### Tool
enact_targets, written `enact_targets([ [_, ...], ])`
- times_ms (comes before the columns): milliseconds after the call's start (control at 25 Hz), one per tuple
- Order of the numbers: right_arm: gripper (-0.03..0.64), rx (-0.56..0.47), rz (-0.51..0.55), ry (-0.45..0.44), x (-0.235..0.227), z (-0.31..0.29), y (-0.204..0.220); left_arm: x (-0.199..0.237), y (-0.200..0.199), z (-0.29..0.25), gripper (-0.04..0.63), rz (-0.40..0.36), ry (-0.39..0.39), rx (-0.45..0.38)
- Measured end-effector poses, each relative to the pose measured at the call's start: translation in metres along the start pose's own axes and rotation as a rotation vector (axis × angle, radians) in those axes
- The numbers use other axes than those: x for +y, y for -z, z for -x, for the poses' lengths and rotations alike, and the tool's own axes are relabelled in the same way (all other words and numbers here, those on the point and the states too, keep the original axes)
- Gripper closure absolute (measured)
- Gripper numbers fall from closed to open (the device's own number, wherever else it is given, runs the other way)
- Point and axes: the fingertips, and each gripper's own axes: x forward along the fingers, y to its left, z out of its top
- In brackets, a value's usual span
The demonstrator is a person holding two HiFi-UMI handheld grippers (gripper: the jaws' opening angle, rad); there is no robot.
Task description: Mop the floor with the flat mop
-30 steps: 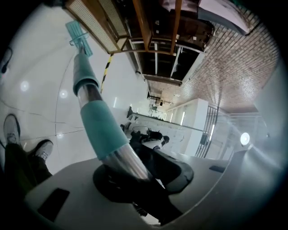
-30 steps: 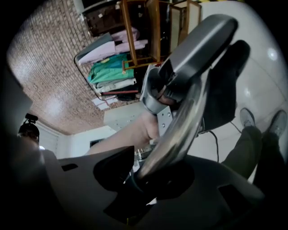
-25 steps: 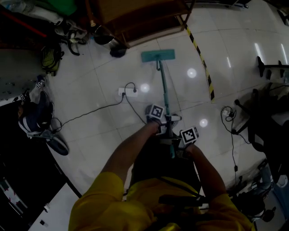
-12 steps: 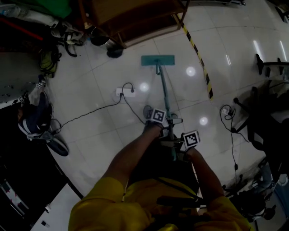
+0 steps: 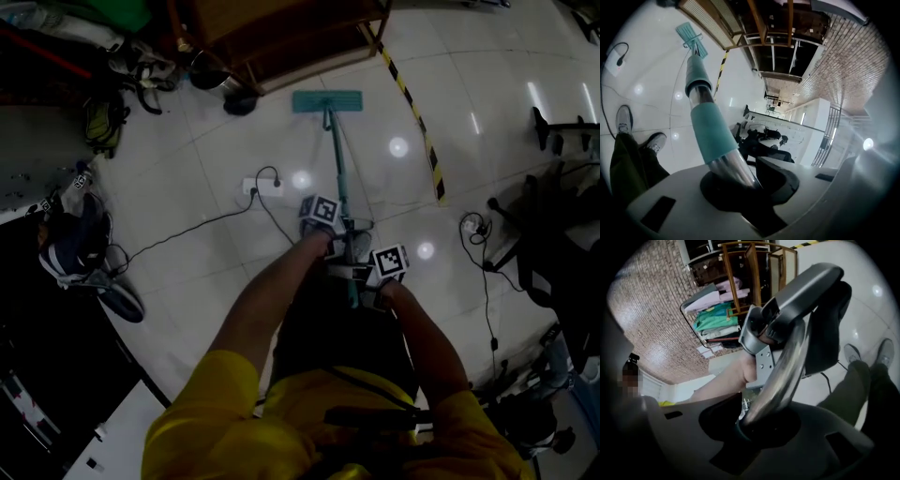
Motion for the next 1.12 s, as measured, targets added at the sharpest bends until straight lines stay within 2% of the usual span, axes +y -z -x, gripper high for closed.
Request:
enact_targets([
  [120, 0.491, 0.052, -0.030, 0.015, -0.003, 0.018, 0.069, -0.004, 0.072, -0.015, 0.502, 0.023, -0.006, 0.058],
  [200, 0.488, 0.030, -0.079, 0.023, 0.003, 0.035, 0.111, -0.010, 0.121, -0.026, 0.494, 0.058, 0.011, 0.074],
  [280, 0.485, 0.001, -0.126, 0.049, 0.012, 0.050, 0.144, -0.016, 0.160, -0.041, 0.492, 0.087, 0.045, 0.069],
  [360, 0.485, -0.012, -0.122, 0.078, 0.007, 0.065, 0.163, -0.020, 0.180, -0.055, 0.492, 0.096, 0.096, 0.040],
  [440, 0.485, -0.025, -0.086, 0.081, 0.002, 0.074, 0.157, -0.023, 0.173, -0.063, 0.488, 0.089, 0.137, -0.004],
  [560, 0.477, -0.010, 0.001, 0.106, -0.008, 0.080, 0.114, -0.025, 0.127, -0.066, 0.468, 0.068, 0.162, -0.057],
  [760, 0.465, 0.001, 0.062, 0.091, -0.011, 0.082, 0.041, -0.028, 0.054, -0.074, 0.452, -0.020, 0.141, 0.021],
  [880, 0.463, -0.018, 0.086, 0.072, -0.014, 0.077, 0.008, -0.019, 0.016, -0.070, 0.454, -0.053, 0.099, -0.004],
  [1000, 0.471, 0.001, 0.080, 0.080, -0.024, 0.059, 0.002, -0.004, 0.007, -0.061, 0.456, -0.063, 0.057, 0.005],
  [1120, 0.489, -0.050, 0.001, 0.039, -0.028, 0.052, 0.012, 0.003, 0.014, -0.052, 0.482, -0.050, 0.044, -0.013],
])
